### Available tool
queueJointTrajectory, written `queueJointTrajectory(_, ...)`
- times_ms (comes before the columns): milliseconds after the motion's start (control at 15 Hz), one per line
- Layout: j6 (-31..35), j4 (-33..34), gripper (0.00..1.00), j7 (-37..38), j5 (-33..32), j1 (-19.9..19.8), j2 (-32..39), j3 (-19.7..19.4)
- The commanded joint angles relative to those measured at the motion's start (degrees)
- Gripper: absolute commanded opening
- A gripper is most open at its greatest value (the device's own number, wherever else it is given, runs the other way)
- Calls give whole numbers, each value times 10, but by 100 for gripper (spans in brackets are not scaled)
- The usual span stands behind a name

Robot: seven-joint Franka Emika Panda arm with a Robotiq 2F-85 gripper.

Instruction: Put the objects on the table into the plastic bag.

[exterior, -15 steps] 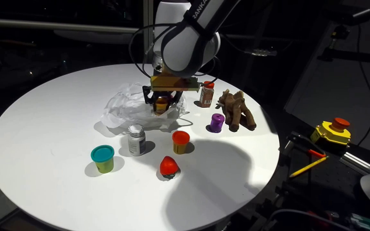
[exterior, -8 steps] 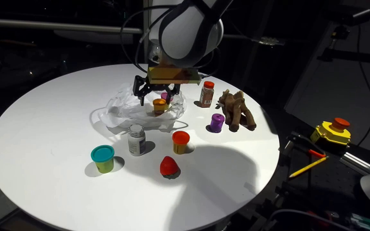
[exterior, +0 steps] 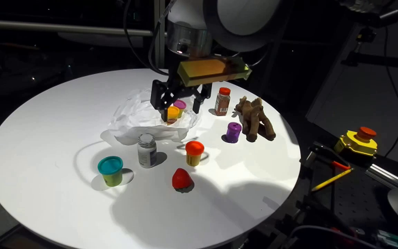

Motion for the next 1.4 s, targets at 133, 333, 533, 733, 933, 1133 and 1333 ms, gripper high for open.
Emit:
queueJointTrajectory(133,40,-85,100,19,-55,1,-6,28)
queueJointTrajectory(333,93,-110,100,22,-79,8,18,19)
queueJointTrajectory(533,156,-123,100,10,-65,14,39,9)
queueJointTrajectory(733,200,-124,100,-4,-40,21,56,-2)
queueJointTrajectory(933,217,-125,74,-14,-21,35,62,-20)
queueJointTrajectory(1133,208,-135,51,-36,-3,44,50,-22)
queueJointTrajectory(1333,188,-145,27,-35,-3,89,24,-55)
